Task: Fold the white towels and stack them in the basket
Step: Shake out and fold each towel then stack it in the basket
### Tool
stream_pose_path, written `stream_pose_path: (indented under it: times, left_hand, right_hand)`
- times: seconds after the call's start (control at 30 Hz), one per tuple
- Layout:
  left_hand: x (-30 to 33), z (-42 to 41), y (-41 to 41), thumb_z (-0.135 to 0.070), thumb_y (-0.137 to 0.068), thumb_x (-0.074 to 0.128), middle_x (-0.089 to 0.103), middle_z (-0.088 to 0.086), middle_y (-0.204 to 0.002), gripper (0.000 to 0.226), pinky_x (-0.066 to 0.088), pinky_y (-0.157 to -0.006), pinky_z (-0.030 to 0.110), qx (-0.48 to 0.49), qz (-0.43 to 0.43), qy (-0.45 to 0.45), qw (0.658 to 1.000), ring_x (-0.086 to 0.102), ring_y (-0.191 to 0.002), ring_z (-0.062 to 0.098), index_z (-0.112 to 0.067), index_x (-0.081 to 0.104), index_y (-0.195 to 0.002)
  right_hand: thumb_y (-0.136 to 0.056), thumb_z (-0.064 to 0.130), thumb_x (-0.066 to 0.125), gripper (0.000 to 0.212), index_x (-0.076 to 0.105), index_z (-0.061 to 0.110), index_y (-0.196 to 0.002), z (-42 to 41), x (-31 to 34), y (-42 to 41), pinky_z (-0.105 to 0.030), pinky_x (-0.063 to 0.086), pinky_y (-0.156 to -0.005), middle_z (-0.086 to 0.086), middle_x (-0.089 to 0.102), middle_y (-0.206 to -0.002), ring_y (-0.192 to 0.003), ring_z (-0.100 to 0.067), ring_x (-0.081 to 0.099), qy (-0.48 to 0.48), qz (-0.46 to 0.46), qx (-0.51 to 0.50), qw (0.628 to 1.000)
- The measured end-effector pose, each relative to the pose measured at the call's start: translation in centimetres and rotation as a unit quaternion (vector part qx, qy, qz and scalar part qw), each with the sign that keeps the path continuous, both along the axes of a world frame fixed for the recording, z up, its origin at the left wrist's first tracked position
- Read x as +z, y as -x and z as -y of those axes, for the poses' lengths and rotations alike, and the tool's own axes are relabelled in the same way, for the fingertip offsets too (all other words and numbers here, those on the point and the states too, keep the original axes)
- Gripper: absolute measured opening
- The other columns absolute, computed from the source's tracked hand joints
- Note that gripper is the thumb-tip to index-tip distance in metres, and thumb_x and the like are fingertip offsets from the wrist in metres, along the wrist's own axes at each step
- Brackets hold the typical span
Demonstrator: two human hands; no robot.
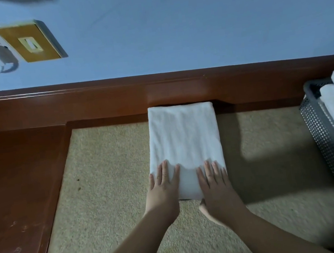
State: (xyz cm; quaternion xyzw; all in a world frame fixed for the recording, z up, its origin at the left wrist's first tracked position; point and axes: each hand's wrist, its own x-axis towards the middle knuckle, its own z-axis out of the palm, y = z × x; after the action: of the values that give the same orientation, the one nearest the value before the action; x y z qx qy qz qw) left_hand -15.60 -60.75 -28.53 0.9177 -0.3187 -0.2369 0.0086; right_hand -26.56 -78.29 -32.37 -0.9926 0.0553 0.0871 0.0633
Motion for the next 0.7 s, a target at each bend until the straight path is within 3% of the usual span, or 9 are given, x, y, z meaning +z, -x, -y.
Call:
stream_pose_path:
  times: [0.07, 0.17, 0.27, 0.37, 0.43, 0.47, 0.53, 0.6, 0.7]
  left_hand:
    - [-0.5, 0.5, -0.1, -0.01, -0.101, 0.053, -0.034, 0.021, -0.165, 0.102, -0.011, -0.127, 0.051, -0.004, 0.024, -0.02, 1.0, -0.026, -0.156, 0.035, -0.021, -0.03, -0.159]
    - [-0.6, 0.6, -0.1, -0.01, -0.103, 0.056, -0.025, 0.028, -0.166, 0.1, -0.001, -0.129, 0.057, -0.023, 0.032, -0.054, 0.998, -0.016, -0.157, 0.043, -0.015, -0.025, -0.161]
    - [0.7, 0.9, -0.7, -0.011, -0.103, 0.058, -0.006, 0.032, -0.168, 0.092, 0.012, -0.128, 0.062, -0.035, 0.023, -0.079, 0.996, 0.001, -0.158, 0.048, -0.015, -0.011, -0.165]
    - [3.4, 1.3, -1.5, -0.015, -0.102, 0.062, 0.014, 0.032, -0.165, 0.089, 0.031, -0.123, 0.057, -0.033, 0.013, -0.102, 0.994, 0.022, -0.154, 0.048, -0.017, -0.001, -0.166]
    - [6.5, 1.0, -1.8, -0.021, -0.103, 0.058, 0.042, 0.023, -0.15, 0.072, 0.052, -0.103, 0.048, -0.048, 0.032, -0.099, 0.993, 0.05, -0.136, 0.04, -0.018, 0.017, -0.162]
    - [8.5, 0.7, -1.8, -0.024, -0.103, 0.055, 0.055, 0.014, -0.132, 0.057, 0.058, -0.088, 0.044, -0.062, 0.047, -0.086, 0.993, 0.061, -0.118, 0.032, -0.018, 0.031, -0.154]
    - [13.2, -0.1, -1.5, -0.029, -0.099, 0.053, 0.058, 0.0, -0.097, 0.033, 0.052, -0.066, 0.038, -0.099, 0.062, -0.059, 0.991, 0.061, -0.085, 0.023, -0.02, 0.045, -0.13]
    - [18.0, -1.1, -0.9, -0.036, -0.095, 0.056, 0.051, -0.004, -0.084, 0.031, 0.046, -0.061, 0.034, -0.132, 0.057, -0.041, 0.989, 0.055, -0.073, 0.019, -0.023, 0.044, -0.12]
    - [24.9, -2.1, -0.3, -0.042, -0.084, 0.066, 0.056, -0.01, -0.081, 0.036, 0.051, -0.059, 0.031, -0.126, 0.002, 0.001, 0.992, 0.056, -0.07, 0.01, -0.03, 0.05, -0.114]
  right_hand:
    - [-0.089, 0.027, 0.059, 0.086, 0.025, -0.006, -0.16, -0.5, 0.1, -0.5, -0.069, 0.028, -0.119, -0.04, 0.011, -0.164, -0.152, -0.059, 0.013, 0.024, -0.028, -0.013, 0.999]
    - [-0.097, 0.007, 0.033, 0.06, 0.034, -0.009, -0.156, -0.5, 0.3, -0.9, -0.07, 0.038, -0.112, -0.044, 0.025, -0.157, -0.145, -0.063, 0.029, 0.053, -0.048, -0.016, 0.997]
    - [-0.083, 0.005, 0.065, 0.067, 0.048, -0.008, -0.146, -0.1, 1.3, -1.3, -0.07, 0.049, -0.101, -0.044, 0.041, -0.148, -0.133, -0.063, 0.047, 0.075, -0.075, 0.002, 0.994]
    - [-0.066, 0.005, 0.088, 0.072, 0.056, -0.001, -0.131, 0.3, 4.5, -1.9, -0.062, 0.056, -0.095, -0.038, 0.055, -0.14, -0.121, -0.057, 0.061, 0.069, -0.092, 0.006, 0.993]
    - [-0.076, 0.008, 0.083, 0.066, 0.047, 0.008, -0.132, 0.1, 8.6, -1.9, -0.051, 0.057, -0.093, -0.027, 0.056, -0.14, -0.116, -0.046, 0.064, 0.027, -0.073, 0.006, 0.997]
    - [-0.086, 0.011, 0.074, 0.056, 0.042, 0.013, -0.131, 0.1, 11.0, -1.7, -0.045, 0.057, -0.088, -0.018, 0.058, -0.133, -0.108, -0.037, 0.064, 0.003, -0.057, 0.0, 0.998]
    - [-0.097, 0.018, 0.059, 0.037, 0.038, 0.023, -0.126, 0.6, 16.3, -0.9, -0.039, 0.058, -0.079, -0.003, 0.058, -0.114, -0.092, -0.022, 0.06, -0.04, -0.071, -0.004, 0.997]
    - [-0.097, 0.028, 0.057, 0.034, 0.04, 0.032, -0.125, 1.5, 21.2, 0.1, -0.037, 0.058, -0.077, 0.006, 0.057, -0.112, -0.089, -0.014, 0.058, -0.049, -0.082, 0.013, 0.995]
    - [-0.092, 0.038, 0.061, 0.038, 0.048, 0.045, -0.128, 2.9, 28.0, 1.4, -0.031, 0.054, -0.078, 0.015, 0.045, -0.115, -0.095, -0.006, 0.052, -0.082, -0.09, 0.037, 0.992]
